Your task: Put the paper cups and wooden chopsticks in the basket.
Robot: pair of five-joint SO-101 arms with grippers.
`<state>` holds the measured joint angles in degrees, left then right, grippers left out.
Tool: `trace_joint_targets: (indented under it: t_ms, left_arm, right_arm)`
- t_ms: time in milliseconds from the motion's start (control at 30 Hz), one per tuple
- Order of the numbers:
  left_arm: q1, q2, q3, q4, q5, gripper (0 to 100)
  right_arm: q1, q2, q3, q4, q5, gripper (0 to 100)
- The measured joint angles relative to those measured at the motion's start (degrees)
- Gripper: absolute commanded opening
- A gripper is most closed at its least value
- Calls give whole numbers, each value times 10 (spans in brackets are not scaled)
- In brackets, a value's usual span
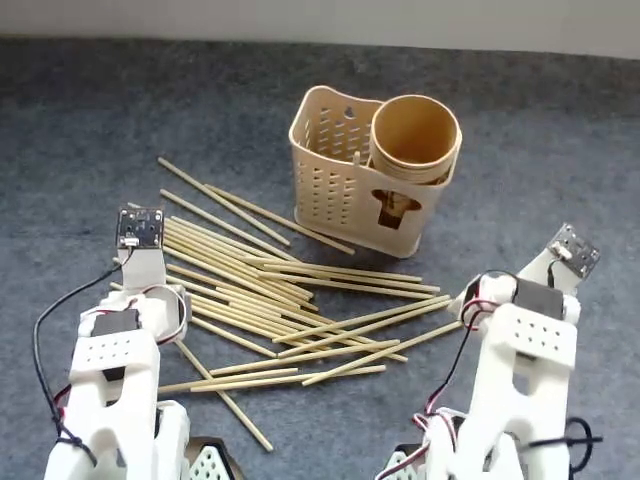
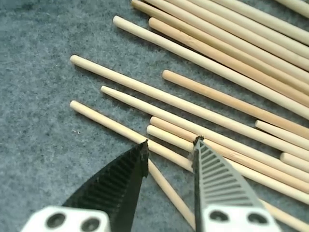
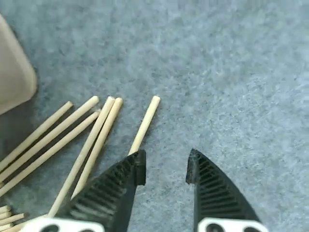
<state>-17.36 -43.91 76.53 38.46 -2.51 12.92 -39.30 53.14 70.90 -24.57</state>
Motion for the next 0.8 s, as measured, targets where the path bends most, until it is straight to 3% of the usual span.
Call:
trace_joint_targets:
  t_ms: [267, 800]
  left_arm:
    - [0, 0, 1, -4, 0, 157]
    - [0, 0, 1, -4, 0, 157]
  right_arm:
    - [-1, 126, 0, -78, -55, 148]
    - [1, 240, -1, -163, -56, 108]
